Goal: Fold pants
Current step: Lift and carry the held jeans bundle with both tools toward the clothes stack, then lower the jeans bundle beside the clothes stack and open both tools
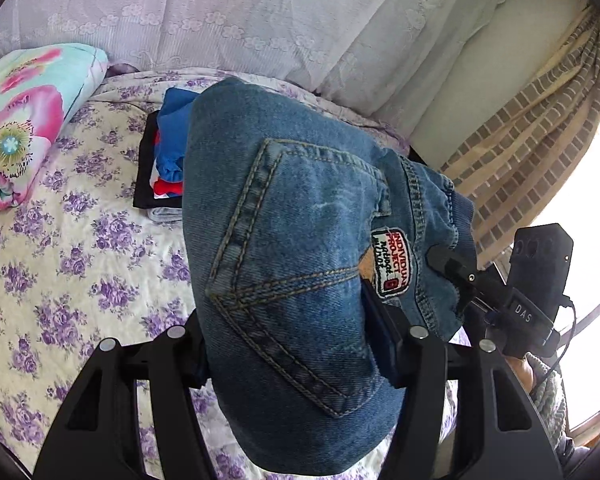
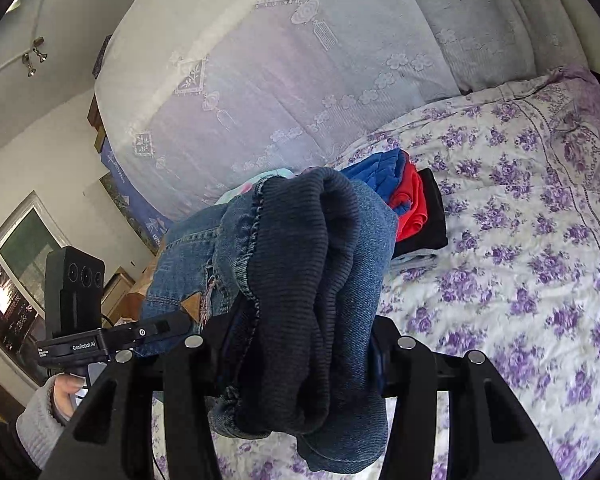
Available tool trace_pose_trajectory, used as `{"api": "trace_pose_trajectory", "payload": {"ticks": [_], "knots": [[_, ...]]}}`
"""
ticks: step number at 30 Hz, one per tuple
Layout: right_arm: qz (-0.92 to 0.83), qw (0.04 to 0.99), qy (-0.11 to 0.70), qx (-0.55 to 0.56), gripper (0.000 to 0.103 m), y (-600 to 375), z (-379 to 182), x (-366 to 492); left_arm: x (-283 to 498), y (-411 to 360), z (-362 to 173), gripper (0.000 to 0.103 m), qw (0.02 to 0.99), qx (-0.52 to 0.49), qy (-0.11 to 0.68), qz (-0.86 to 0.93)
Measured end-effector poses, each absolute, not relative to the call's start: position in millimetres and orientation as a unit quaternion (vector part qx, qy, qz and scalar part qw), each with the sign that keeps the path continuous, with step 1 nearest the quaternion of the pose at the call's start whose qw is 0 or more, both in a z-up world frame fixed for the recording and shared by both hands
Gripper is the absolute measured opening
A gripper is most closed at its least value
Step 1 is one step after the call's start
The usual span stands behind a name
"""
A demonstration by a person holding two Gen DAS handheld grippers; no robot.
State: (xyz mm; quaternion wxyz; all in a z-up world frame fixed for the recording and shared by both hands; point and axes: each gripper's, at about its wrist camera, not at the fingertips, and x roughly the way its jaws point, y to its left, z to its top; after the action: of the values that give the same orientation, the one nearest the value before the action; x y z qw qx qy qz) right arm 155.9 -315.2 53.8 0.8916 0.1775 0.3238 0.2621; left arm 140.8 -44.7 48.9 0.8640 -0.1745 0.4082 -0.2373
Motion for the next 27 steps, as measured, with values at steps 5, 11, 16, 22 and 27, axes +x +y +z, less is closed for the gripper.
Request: {"api": "trace_pose_trajectory", "payload": {"ticks": [5, 11, 16, 22, 27], "knots": [[0.260, 0.877, 0.367, 0.168, 0.050, -306.6, 13.3, 218.7, 188.6, -43.8, 9.2, 0.059, 0.854, -0.194, 0.442, -0.195], [0.257, 0.847, 0.427, 0.186, 0.050, -303.7, -56.5, 275.1, 235.3, -43.3, -51.7, 0.059, 0.836, -0.199, 0.488, -0.155], [0.248, 0.838, 0.454, 0.173, 0.051, -295.4, -100.8, 309.1, 265.8, -38.6, -95.8, 0.059, 0.819, -0.207, 0.518, -0.136], [0.214, 0.842, 0.464, 0.172, 0.064, -292.9, -142.7, 326.8, 281.1, -38.0, -123.8, 0.073, 0.824, -0.190, 0.518, -0.128], [0.211, 0.839, 0.460, 0.201, 0.074, -297.5, -156.9, 326.6, 286.6, -25.4, -144.8, 0.096, 0.817, -0.212, 0.523, -0.119]]}}
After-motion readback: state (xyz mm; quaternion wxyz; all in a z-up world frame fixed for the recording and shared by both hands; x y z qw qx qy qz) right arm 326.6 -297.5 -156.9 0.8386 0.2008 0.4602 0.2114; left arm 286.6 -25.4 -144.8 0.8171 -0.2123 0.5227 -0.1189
